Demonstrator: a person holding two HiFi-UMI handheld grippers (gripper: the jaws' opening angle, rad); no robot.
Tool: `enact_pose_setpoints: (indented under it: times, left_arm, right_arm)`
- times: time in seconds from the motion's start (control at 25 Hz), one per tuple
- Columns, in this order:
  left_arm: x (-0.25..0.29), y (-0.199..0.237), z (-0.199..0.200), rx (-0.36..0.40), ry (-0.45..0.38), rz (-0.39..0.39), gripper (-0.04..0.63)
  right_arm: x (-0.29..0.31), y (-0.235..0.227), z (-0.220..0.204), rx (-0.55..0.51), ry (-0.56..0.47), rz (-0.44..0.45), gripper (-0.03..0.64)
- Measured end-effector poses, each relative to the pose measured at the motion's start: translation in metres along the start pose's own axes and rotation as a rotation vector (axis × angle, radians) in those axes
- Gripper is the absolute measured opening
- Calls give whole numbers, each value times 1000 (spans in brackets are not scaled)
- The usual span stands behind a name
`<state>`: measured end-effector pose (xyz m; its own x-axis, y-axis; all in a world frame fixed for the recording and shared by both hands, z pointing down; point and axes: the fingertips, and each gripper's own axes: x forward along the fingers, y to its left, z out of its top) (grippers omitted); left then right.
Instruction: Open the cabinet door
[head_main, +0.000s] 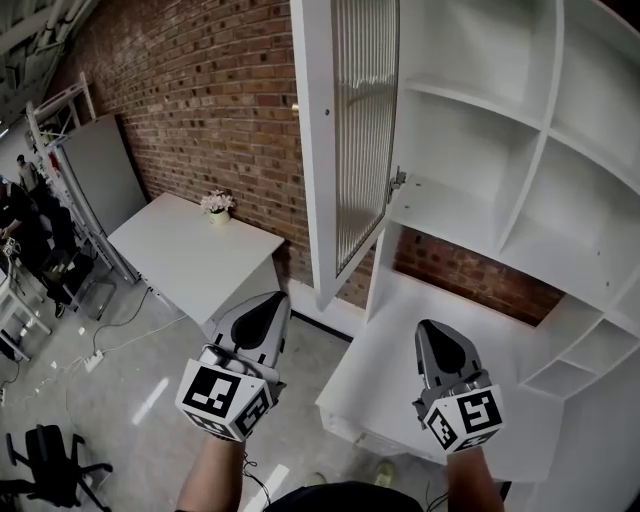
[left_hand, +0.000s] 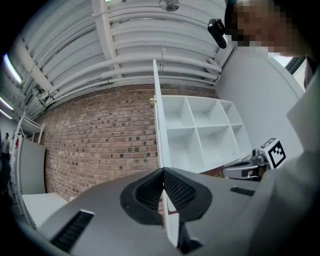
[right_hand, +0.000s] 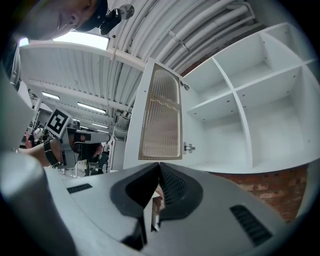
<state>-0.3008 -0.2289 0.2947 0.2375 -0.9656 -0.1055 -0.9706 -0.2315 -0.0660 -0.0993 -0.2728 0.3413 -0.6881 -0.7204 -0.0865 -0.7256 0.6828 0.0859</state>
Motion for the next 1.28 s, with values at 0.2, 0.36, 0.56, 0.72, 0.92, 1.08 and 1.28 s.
enact_pose_setpoints:
  times: [0.2, 0.36, 0.56, 0.72, 0.92, 1.08, 1.28]
  left_arm:
    - [-5, -6, -32, -29, 41, 2, 6]
    - [-9, -4, -45, -20, 62, 24, 6]
    - [-13, 1, -49, -33, 62, 35, 6]
    - [-13, 1, -51, -35, 63, 33, 6]
    - [-13, 6, -48, -32, 56, 43, 6]
    - [-12, 10, -47, -27, 55, 51, 6]
    - [-12, 14, -47, -32, 57, 58, 6]
  right_arm:
    - [1, 6, -9, 8, 13, 5, 3]
    - [1, 9, -10, 13, 13, 7, 3]
    - [2, 13, -14, 12, 18, 9, 3]
    - [4, 14, -14, 0, 19, 5, 3]
    - [6, 14, -13, 1, 14, 1, 3]
    - [9, 15, -14, 1, 15, 2, 3]
    - [12, 15, -12, 0, 15, 3, 3]
